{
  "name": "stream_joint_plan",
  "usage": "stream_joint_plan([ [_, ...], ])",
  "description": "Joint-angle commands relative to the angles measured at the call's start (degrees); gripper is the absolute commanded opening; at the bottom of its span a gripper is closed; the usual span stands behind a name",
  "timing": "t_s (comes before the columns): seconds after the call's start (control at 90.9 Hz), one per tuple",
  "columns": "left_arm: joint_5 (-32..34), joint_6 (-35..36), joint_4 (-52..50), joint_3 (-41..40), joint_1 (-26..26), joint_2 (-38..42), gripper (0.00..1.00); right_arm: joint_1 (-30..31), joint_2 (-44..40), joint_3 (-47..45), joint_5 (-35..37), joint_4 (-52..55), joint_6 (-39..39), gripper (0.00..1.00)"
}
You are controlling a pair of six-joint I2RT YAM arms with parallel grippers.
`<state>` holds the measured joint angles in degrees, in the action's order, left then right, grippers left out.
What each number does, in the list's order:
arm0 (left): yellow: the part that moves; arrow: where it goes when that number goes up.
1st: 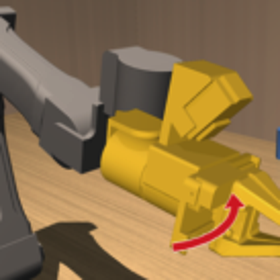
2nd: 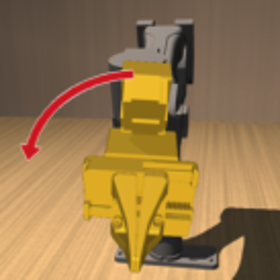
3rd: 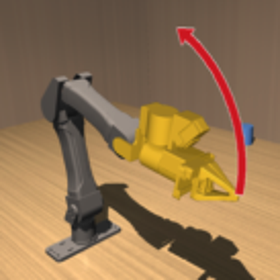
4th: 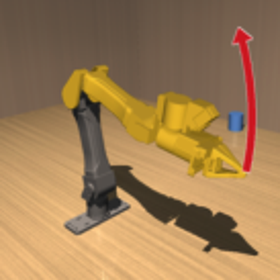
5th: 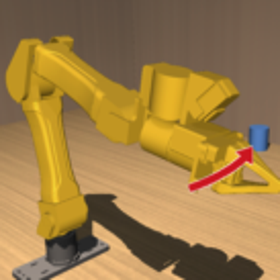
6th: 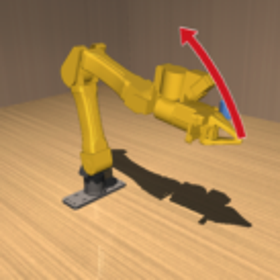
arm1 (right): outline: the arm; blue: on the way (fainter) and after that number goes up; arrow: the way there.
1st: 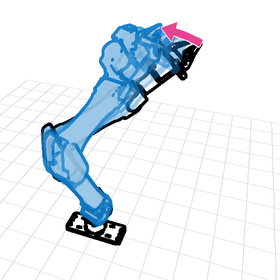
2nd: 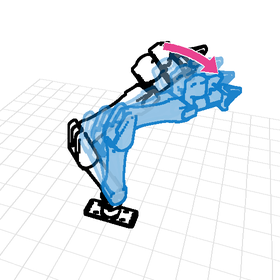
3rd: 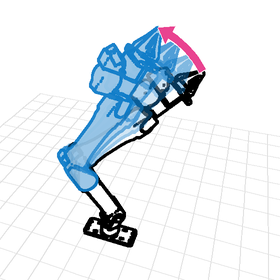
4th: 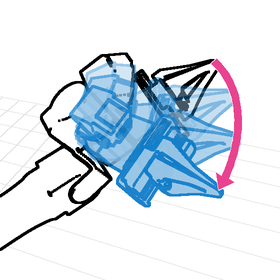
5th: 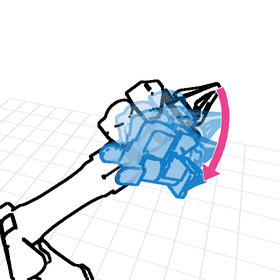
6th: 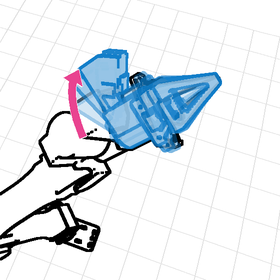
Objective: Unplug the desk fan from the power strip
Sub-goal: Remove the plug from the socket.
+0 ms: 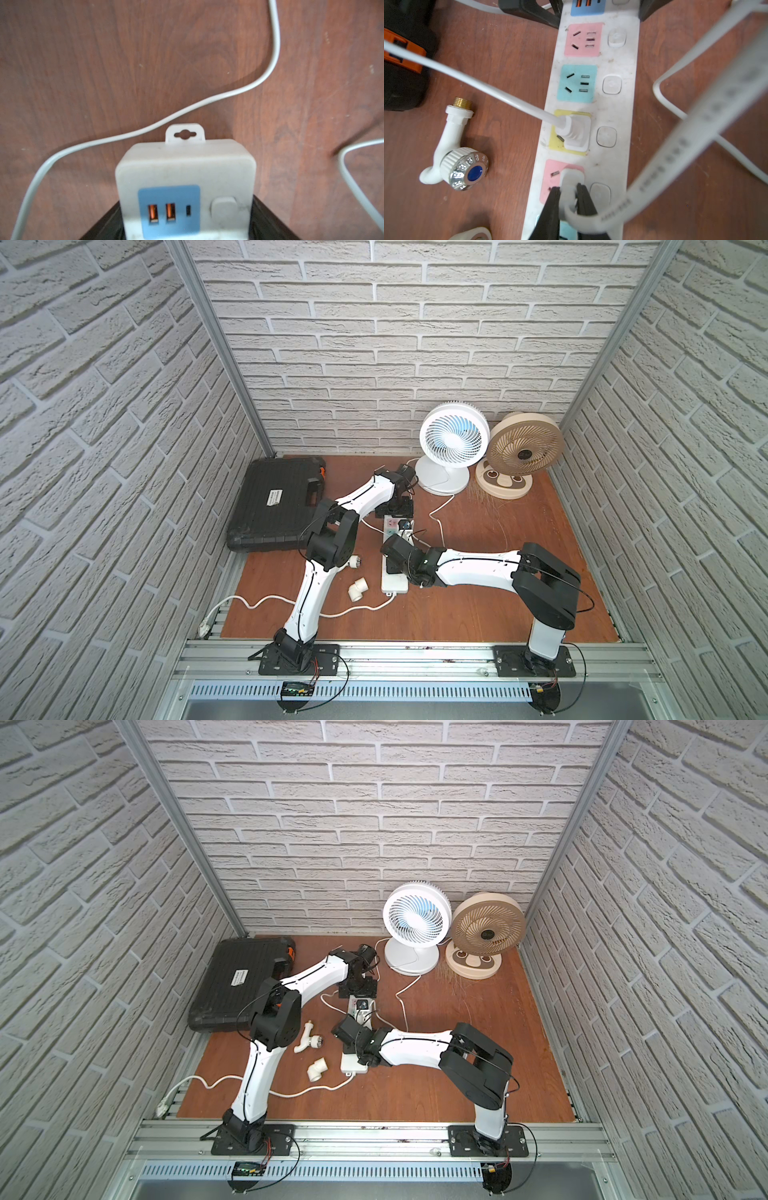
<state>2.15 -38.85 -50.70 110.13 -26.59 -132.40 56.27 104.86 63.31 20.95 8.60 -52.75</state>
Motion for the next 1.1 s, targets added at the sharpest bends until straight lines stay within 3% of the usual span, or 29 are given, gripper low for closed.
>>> stream_joint_plan([
  [0.0, 4.3, -1.2, -2.0, -3.7, 2.3, -4.7, 0.0, -0.6, -1.4, -1.6, -3.5, 0.4, -2.4, 0.03],
  [0.297, 3.9, -1.1, -1.8, -3.8, 2.4, -4.9, 0.0, -0.1, 1.0, 3.4, -1.3, 5.9, -0.5, 0.03],
  [0.715, 3.7, -1.2, -1.8, -3.7, 2.6, -4.9, 0.0, 4.3, 8.0, 17.0, 10.7, 20.4, 4.4, 0.03],
  [1.089, 3.8, -1.2, -1.7, -4.3, 2.8, -4.5, 0.0, 4.2, 5.8, 12.8, 8.5, 15.0, 2.7, 0.03],
])
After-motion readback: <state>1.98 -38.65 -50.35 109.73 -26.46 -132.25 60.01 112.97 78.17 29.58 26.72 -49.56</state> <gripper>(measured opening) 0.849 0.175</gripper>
